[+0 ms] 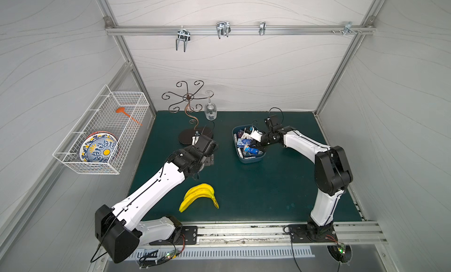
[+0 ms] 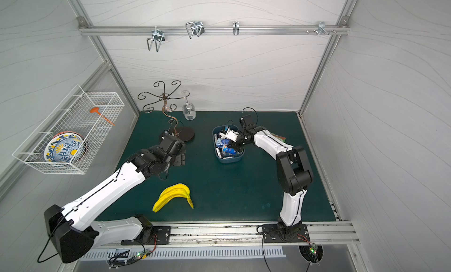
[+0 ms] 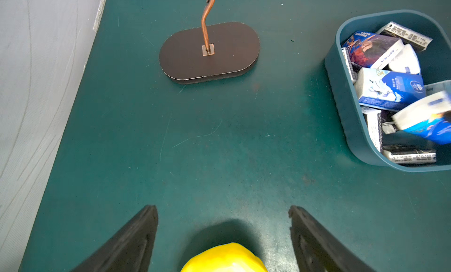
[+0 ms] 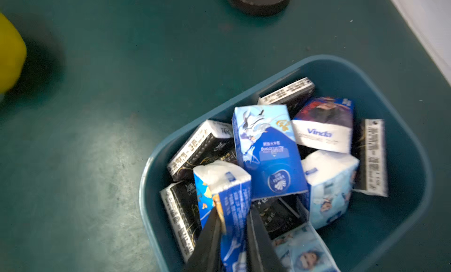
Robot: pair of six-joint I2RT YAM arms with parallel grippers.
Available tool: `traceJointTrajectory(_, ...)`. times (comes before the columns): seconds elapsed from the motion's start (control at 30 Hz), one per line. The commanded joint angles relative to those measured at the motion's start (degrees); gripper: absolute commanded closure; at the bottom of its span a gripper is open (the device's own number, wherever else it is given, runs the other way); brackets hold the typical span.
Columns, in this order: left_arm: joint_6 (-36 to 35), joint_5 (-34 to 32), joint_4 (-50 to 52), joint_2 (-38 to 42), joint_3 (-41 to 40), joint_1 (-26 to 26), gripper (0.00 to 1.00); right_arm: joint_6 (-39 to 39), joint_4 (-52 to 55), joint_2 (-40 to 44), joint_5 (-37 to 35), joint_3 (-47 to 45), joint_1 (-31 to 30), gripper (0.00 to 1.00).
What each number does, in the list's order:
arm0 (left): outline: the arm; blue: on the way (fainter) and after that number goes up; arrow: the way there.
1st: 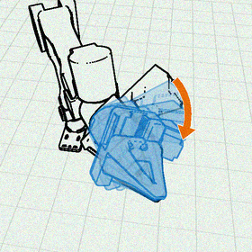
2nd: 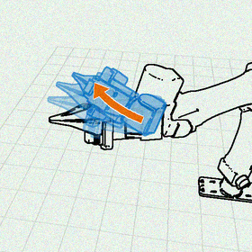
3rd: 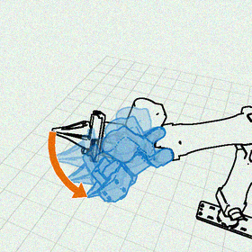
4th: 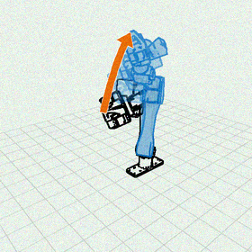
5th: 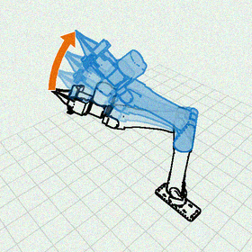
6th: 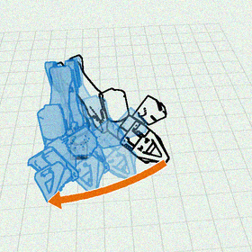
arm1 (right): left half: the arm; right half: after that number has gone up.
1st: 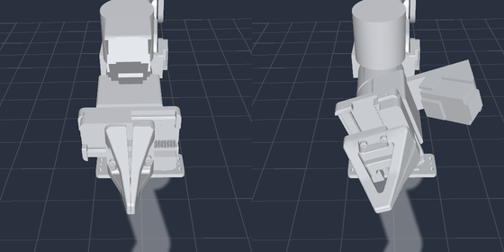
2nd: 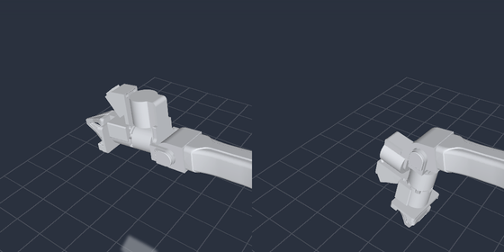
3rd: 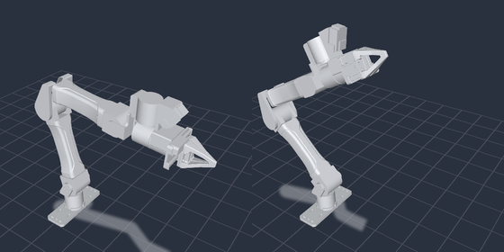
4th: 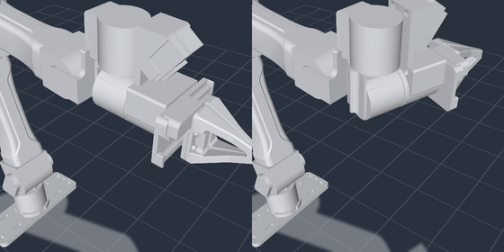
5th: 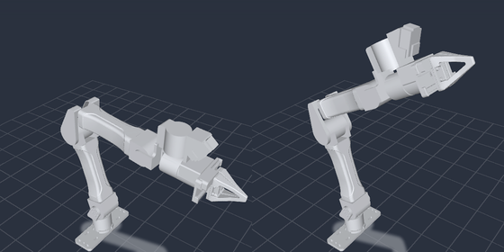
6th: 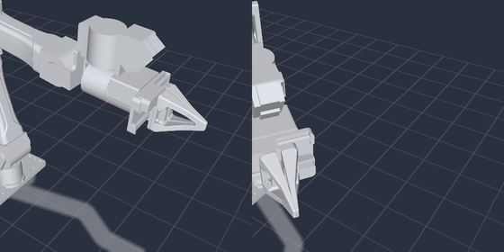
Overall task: Take the pocket tissues out of the storage box
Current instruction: Pick up the pocket tissues from the storage box, then place the pocket tissues at the center of the board.
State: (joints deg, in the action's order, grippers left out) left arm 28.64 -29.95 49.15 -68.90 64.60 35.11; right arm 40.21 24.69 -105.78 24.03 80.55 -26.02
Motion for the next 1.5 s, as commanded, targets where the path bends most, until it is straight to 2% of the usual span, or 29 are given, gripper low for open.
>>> traceJointTrajectory(0.0, -0.13, -0.23, -1.07, 0.88, 1.93, -1.14, 0.11, -12.17, -1.66, 6.13, 0.34, 0.68, -0.62, 0.88)
traceJointTrajectory(0.17, 2.09, -0.38, -0.5, -0.82, 3.54, -2.32, 0.12, -32.35, -2.6, 11.67, -1.93, -3.22, -5.34, 0.88)
traceJointTrajectory(0.33, 3.24, 0.22, -0.09, -2.76, 5.62, -2.37, 0.12, -51.36, -3.77, 15.59, -11.05, -10.54, -14.58, 0.88)
traceJointTrajectory(0.43, 3.26, 1.04, -0.1, -3.25, 6.37, -2.38, 0.12, -59.47, -2.9, 15.8, -15.99, -14.56, -19.2, 0.87)
traceJointTrajectory(0.63, 2.91, 1.19, -0.81, -2.64, 6.59, -2.47, 0.12, -78.84, -16.99, 16.42, -17.9, -29.12, -22.55, 0.86)
traceJointTrajectory(0.87, 2.69, 1.87, -0.37, -3.18, 7.39, -2.38, 0.12, -92.87, -27.76, 14.4, -26.83, -35.94, -25.45, 0.87)
traceJointTrajectory(1.03, 2.16, 1.65, -0.5, -3.0, 7.21, -2.46, 0.12, -96.73, -28.55, 14.89, -33.39, -36.91, -25.29, 0.83)
traceJointTrajectory(1.27, 2.03, 1.86, -0.62, -3.7, 6.96, -2.46, 0.12, -96.62, -31.2, 11.36, -33.33, -36.03, -22.49, 0.77)
traceJointTrajectory(1.3, 1.94, 1.76, -0.69, -3.61, 6.89, -2.44, 0.12, -95.74, -31.23, 11.14, -32.68, -35.84, -22.03, 0.75)
traceJointTrajectory(1.47, 1.68, 1.22, -0.71, -3.43, 6.71, -2.46, 0.12, -91.1, -27.16, 12.21, -31.67, -34.28, -21.62, 0.52)
